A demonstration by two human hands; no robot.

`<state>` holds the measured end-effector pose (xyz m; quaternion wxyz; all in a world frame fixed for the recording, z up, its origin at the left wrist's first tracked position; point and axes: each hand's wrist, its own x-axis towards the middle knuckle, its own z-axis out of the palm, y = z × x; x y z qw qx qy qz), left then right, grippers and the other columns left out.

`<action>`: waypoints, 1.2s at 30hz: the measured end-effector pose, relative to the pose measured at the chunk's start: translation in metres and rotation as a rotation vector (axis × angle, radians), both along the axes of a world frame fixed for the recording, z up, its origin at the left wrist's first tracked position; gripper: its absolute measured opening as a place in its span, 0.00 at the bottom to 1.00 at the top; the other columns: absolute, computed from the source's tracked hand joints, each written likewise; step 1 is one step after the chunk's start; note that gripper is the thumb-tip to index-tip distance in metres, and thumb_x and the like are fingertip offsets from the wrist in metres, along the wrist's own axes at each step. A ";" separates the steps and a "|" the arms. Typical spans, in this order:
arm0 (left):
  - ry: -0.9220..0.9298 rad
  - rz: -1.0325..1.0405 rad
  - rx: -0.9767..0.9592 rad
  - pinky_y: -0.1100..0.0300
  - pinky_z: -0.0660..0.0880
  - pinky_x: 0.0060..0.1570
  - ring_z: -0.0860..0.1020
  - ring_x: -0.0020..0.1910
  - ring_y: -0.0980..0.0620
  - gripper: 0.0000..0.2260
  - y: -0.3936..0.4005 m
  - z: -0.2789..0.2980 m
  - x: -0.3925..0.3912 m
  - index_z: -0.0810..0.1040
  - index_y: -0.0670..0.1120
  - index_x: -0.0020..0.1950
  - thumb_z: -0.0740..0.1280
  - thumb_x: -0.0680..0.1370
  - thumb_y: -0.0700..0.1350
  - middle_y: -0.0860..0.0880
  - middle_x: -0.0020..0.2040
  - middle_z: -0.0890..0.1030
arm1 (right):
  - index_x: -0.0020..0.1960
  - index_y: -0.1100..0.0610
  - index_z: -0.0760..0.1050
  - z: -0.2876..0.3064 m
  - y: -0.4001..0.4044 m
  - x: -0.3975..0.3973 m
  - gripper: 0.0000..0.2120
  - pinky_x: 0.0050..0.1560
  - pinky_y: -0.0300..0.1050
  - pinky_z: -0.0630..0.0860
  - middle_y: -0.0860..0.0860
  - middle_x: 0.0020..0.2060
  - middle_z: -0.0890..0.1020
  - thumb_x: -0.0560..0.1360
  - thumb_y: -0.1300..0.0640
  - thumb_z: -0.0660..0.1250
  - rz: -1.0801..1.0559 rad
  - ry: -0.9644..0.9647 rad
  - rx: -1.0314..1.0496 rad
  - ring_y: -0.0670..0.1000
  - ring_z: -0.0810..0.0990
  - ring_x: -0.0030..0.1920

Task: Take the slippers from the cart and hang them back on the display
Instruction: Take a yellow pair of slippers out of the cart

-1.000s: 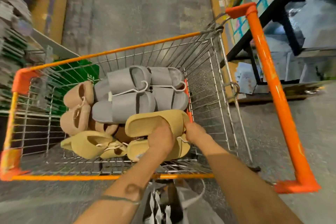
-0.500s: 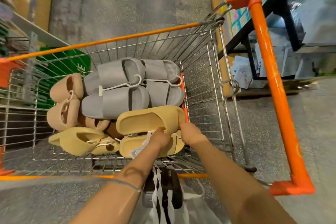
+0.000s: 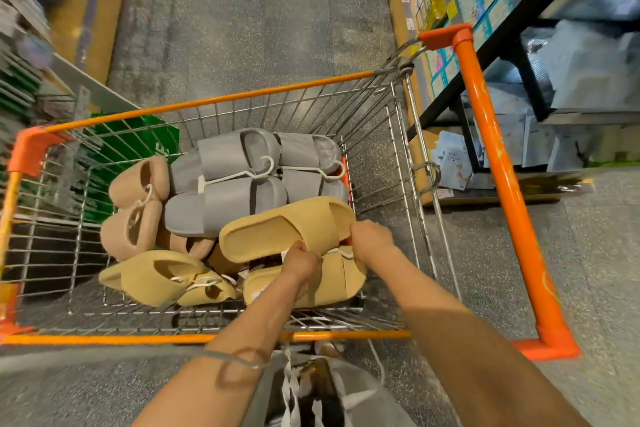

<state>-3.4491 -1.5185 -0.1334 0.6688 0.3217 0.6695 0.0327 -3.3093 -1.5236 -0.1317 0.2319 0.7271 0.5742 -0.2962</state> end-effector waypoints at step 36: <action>-0.771 0.243 0.053 0.58 0.73 0.35 0.74 0.36 0.49 0.05 0.060 0.274 0.018 0.72 0.41 0.46 0.60 0.77 0.33 0.43 0.38 0.77 | 0.44 0.56 0.78 0.342 0.055 0.000 0.07 0.25 0.41 0.76 0.50 0.34 0.82 0.67 0.65 0.71 0.322 -0.212 1.579 0.50 0.80 0.29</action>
